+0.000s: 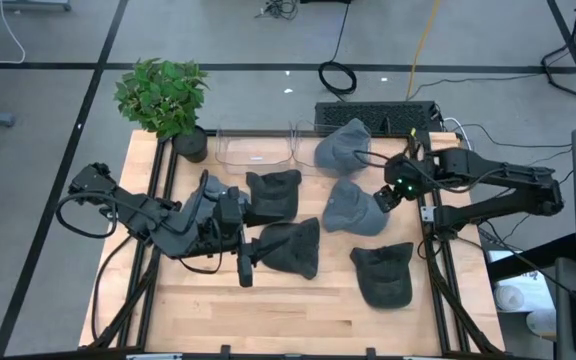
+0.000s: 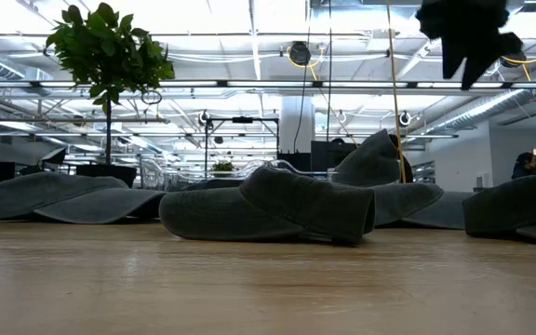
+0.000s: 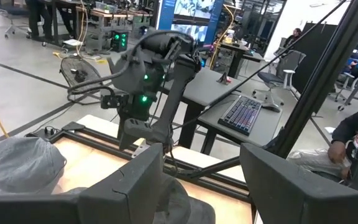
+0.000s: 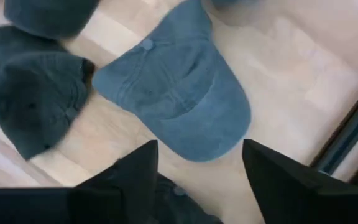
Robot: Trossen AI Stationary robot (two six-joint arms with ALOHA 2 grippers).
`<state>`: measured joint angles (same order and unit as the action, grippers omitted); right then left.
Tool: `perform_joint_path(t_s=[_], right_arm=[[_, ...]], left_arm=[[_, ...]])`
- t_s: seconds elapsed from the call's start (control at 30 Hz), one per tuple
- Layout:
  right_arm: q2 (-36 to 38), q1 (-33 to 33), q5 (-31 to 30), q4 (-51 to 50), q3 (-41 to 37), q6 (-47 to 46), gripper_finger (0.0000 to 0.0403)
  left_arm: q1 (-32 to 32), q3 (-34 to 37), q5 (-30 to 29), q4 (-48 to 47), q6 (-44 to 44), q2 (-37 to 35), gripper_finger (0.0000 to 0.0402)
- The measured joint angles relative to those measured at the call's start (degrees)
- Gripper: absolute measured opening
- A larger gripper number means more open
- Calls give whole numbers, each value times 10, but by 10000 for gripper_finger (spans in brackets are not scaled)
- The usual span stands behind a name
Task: Pick & Place hat
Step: Put the right blue cap into the right transparent bin
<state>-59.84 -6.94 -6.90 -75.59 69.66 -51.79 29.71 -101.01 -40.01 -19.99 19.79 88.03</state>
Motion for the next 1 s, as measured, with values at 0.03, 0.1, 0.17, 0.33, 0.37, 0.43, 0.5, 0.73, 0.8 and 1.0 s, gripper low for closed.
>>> perform_joint_path(t_s=[0.03, 0.1, 0.17, 0.33, 0.37, 0.43, 0.5, 0.73, 0.8, 1.0], right_arm=[[13, 0, 8, 16, -20, -11, 234], [36, 0, 11, 34, -58, -36, 245], [58, 0, 13, 39, -93, -54, 254], [94, -13, 45, 77, -179, -63, 265], [98, -17, 56, 95, -194, -63, 265], [104, -24, 72, 126, -226, -66, 264], [107, -28, 73, 144, -254, -73, 262], [130, -54, 94, 196, -327, -91, 263], [137, -62, 110, 226, -348, -96, 263], [155, -78, 117, 265, -403, -120, 261]], left_arm=[[0, 0, 5, 0, 0, 0, 225], [0, 0, 15, 0, 0, 0, 225], [0, 0, 16, 0, 2, 0, 225], [0, 0, 25, 0, 3, 0, 225], [0, 0, 26, 0, 3, 0, 225], [0, 0, 26, 0, 3, 0, 225], [0, 0, 26, 0, 4, 0, 225], [4, 0, 31, 0, 11, 0, 225], [6, 0, 31, 0, 11, 0, 225], [6, 0, 31, -16, 20, 0, 225]])
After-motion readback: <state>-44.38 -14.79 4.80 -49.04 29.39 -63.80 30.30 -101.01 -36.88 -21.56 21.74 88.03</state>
